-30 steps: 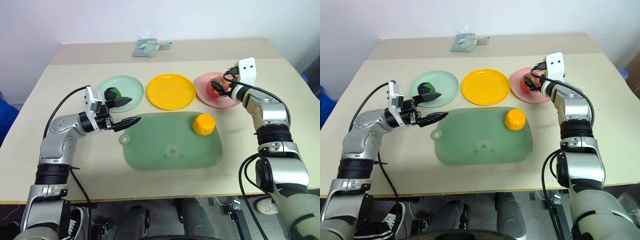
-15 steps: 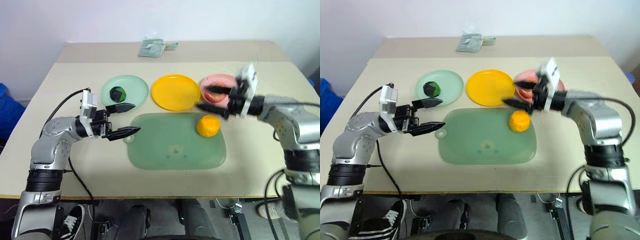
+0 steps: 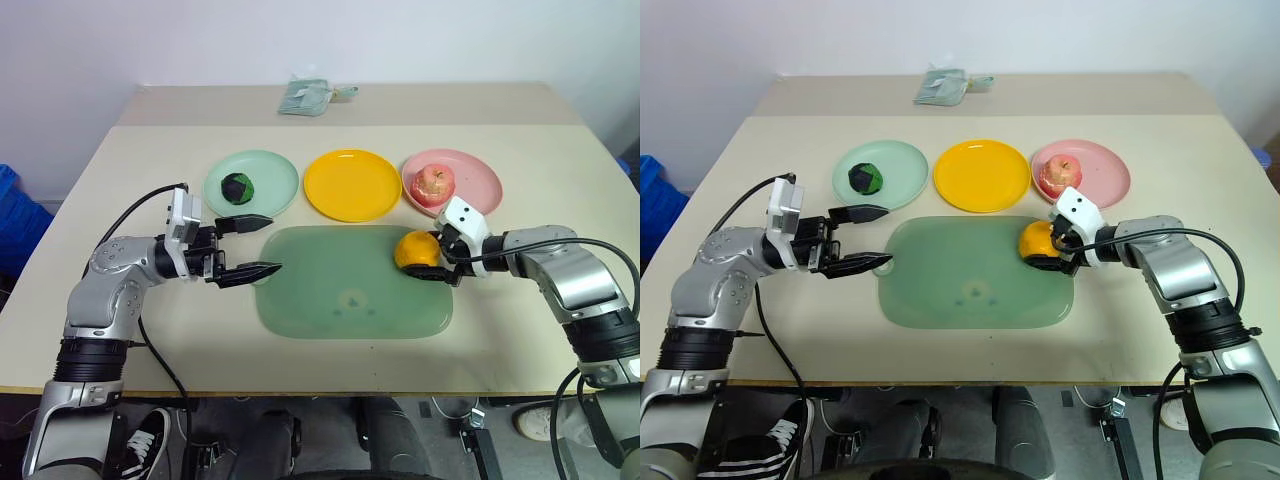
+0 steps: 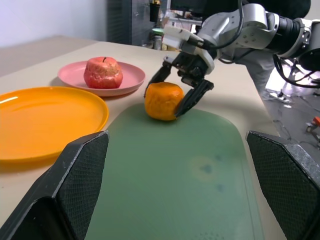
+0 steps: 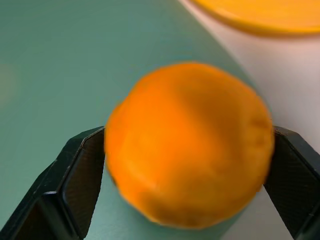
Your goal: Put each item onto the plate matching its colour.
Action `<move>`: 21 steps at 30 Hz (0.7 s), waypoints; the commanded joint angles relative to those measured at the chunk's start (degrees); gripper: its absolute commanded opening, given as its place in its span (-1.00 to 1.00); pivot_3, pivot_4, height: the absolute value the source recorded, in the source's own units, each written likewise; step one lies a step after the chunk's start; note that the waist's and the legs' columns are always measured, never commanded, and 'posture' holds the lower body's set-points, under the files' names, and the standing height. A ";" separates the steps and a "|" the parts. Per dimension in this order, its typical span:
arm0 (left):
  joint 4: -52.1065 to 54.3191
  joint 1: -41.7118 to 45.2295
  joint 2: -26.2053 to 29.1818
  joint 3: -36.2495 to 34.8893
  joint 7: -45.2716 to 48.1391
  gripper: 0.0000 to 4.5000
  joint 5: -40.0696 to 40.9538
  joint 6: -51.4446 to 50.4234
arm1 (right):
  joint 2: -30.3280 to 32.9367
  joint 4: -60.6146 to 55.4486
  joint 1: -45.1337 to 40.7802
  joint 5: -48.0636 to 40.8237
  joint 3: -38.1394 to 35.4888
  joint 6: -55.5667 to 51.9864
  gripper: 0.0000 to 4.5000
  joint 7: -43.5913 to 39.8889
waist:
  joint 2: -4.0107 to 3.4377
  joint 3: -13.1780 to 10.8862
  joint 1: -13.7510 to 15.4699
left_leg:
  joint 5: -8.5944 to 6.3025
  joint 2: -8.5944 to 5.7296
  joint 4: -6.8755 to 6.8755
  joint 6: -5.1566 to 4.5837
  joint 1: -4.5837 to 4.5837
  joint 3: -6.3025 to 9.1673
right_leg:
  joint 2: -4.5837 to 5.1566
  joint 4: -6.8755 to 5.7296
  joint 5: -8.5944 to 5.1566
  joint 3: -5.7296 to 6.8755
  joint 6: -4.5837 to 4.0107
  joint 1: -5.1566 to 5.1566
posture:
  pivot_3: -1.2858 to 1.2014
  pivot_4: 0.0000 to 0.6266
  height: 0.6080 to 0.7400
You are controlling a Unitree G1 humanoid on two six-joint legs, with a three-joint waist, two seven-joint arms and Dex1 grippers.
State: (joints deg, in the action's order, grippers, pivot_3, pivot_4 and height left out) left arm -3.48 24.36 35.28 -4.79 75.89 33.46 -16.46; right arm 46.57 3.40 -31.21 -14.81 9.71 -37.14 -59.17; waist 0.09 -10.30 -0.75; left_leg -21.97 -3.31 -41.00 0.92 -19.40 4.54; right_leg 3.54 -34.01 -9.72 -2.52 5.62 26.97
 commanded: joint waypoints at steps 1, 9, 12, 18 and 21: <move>-0.64 0.77 -0.05 -2.55 -2.85 1.00 0.36 0.12 | -1.95 -3.09 -1.59 -2.36 -2.72 -0.12 0.41 0.14 | 0.00 0.00 -0.01 | 0.00 0.00 0.00 0.00 0.00 0.00 | 0.00 -0.01 0.00 0.00 0.00 0.00 | 0.03 -0.52 1.00; -3.84 0.90 -2.56 -3.88 -19.97 1.00 -5.49 -1.23 | -16.73 4.58 -13.49 -0.63 -7.12 7.48 0.41 14.27 | 0.01 0.01 -0.43 | 0.06 0.03 0.04 0.11 0.00 0.00 | -0.03 -0.10 0.01 -0.04 0.00 0.11 | 0.03 -0.52 1.00; -0.87 -1.27 -4.18 -3.29 -23.49 1.00 -6.84 -0.48 | -22.41 15.86 -18.36 6.67 -4.17 15.79 0.41 23.02 | 0.02 0.01 -0.33 | 0.07 0.02 0.10 0.13 -0.05 0.01 | -0.02 -0.09 0.01 -0.03 -0.01 0.18 | 0.03 -0.52 1.00; 5.28 -4.29 -6.47 -3.85 -29.34 1.00 -7.37 -1.42 | -30.63 32.64 -23.60 8.27 -6.22 22.02 0.41 29.13 | 0.03 0.02 -0.07 | 0.07 -0.03 0.11 0.14 -0.21 0.07 | 0.04 -0.11 0.01 0.01 -0.03 0.25 | 0.03 -0.52 1.00; 9.06 -7.17 -5.96 -5.44 -29.49 1.00 -5.32 -2.46 | -30.88 37.87 -26.47 7.84 -8.28 23.82 0.99 29.84 | -0.01 0.00 -0.48 | 0.07 -0.03 0.13 0.13 -0.22 0.06 | 0.03 -0.11 0.01 0.00 -0.03 0.26 | 0.03 -0.52 1.00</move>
State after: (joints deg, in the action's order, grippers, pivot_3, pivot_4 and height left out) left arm 2.55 18.08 28.66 -8.21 46.49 26.53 -18.57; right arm 14.75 41.29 -54.12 -6.02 3.89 -15.76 -29.64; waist 0.08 -10.30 -1.23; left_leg -21.90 -3.34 -40.86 1.05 -19.62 4.58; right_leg 3.57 -34.12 -9.71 -2.54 5.59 27.24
